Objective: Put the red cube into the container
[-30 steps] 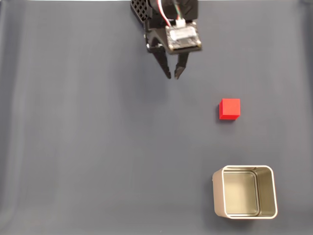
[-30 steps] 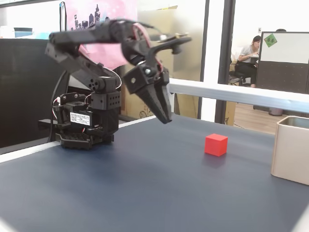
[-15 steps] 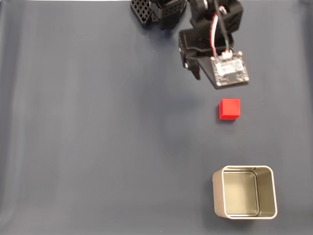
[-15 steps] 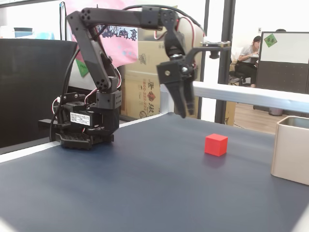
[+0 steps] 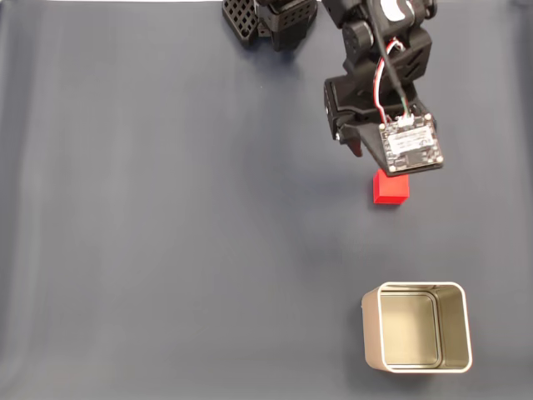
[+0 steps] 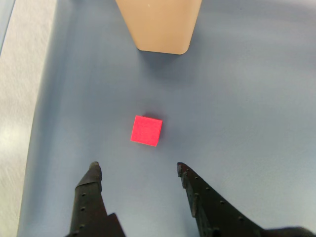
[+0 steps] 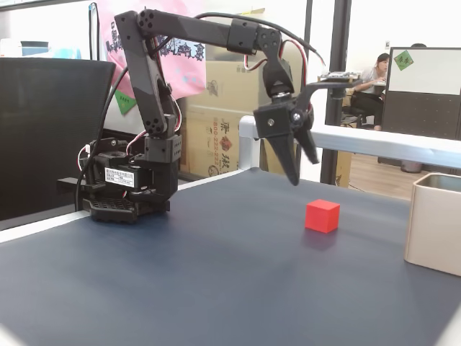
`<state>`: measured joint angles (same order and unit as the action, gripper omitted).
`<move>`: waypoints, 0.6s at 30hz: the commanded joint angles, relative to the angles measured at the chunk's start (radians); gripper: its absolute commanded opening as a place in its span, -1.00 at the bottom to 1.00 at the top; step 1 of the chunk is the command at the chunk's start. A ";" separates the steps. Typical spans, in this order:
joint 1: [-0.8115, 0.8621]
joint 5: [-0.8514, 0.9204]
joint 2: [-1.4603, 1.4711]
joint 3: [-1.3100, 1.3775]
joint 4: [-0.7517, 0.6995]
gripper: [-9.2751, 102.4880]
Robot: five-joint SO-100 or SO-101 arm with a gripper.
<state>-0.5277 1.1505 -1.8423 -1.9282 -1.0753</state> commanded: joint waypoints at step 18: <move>0.008 -0.106 0.229 0.017 0.206 -0.17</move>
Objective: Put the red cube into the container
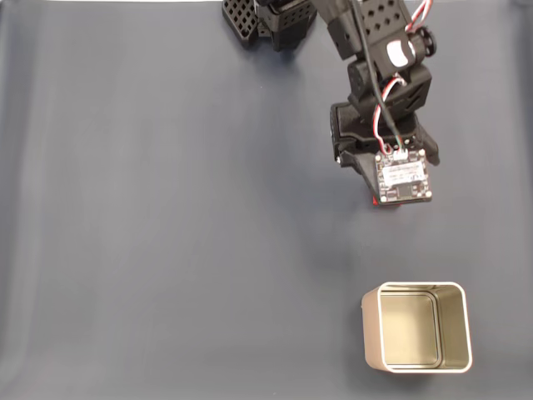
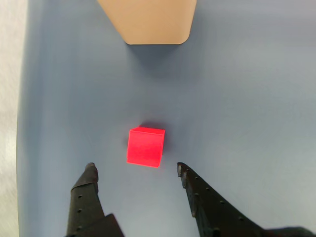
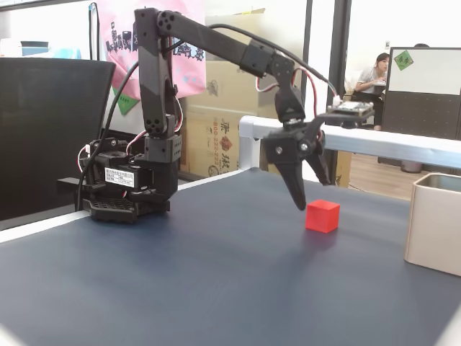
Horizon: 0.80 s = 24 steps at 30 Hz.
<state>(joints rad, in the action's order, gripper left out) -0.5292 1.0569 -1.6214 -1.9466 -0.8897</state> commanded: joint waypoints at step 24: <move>-0.012 -0.055 0.129 0.100 0.087 -0.23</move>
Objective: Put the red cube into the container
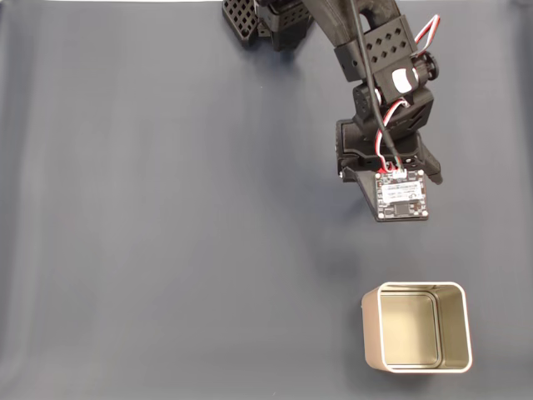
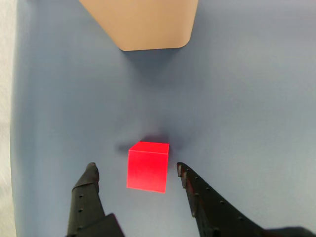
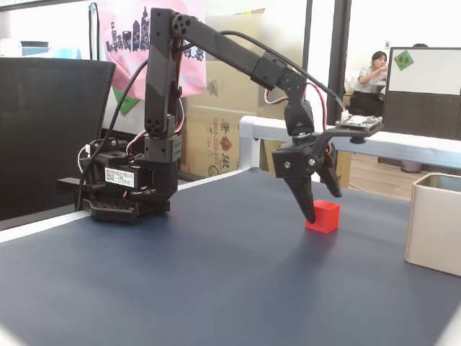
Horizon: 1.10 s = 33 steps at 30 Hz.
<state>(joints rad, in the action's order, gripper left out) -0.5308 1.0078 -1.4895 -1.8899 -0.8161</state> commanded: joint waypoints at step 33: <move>-0.009 0.147 -0.107 0.201 -0.219 -0.83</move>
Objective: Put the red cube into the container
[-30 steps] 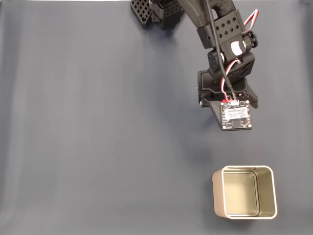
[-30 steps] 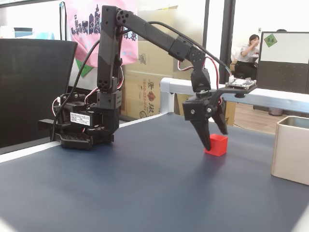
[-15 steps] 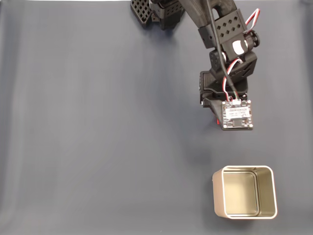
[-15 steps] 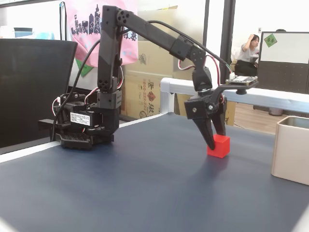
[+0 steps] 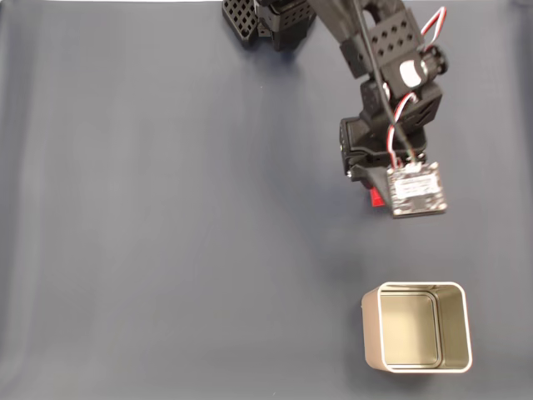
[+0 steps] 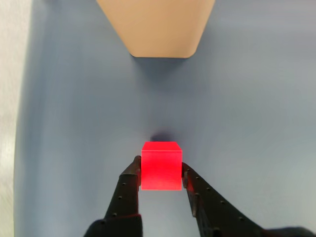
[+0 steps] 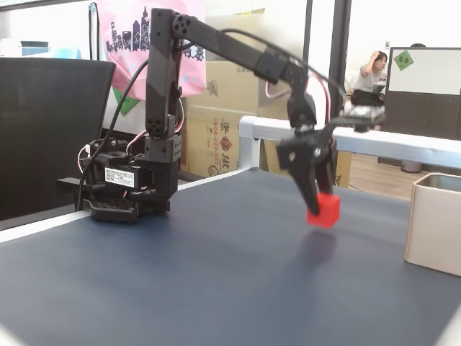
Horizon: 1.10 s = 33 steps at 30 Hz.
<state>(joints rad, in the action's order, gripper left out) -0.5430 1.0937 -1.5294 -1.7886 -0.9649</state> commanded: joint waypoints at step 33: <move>0.147 0.324 0.563 1.370 -0.328 -0.83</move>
<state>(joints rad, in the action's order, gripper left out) -0.4126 1.3944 -0.9664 -0.5123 -1.3238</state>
